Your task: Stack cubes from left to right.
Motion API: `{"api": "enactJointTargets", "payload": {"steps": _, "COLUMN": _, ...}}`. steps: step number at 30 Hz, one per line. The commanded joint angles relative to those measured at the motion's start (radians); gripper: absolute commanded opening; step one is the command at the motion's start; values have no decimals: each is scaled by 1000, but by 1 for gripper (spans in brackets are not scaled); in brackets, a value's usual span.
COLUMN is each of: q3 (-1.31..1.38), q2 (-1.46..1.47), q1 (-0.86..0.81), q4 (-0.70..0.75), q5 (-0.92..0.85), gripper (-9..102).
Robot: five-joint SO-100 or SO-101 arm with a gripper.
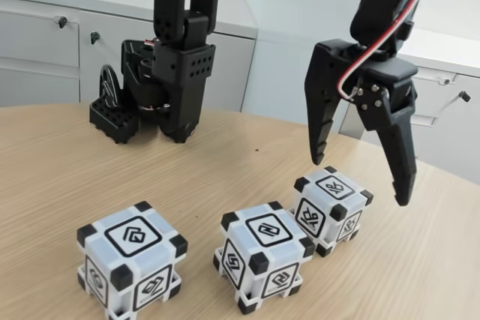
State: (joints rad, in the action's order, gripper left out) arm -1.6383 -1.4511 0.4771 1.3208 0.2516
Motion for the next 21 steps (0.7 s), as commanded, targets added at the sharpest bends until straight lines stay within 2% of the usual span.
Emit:
{"api": "enactJointTargets", "payload": {"steps": 1, "q3": 14, "q2": 35, "q1": -5, "q4": -9, "q5": 20, "gripper": 38}}
{"api": "enactJointTargets", "payload": {"steps": 8, "q3": 28, "q2": 202, "q1": -5, "q4": -9, "q5": -6, "gripper": 37}}
{"api": "enactJointTargets", "payload": {"steps": 21, "q3": 28, "q2": 195, "q1": -6, "q4": 6, "q5": 28, "gripper": 31}}
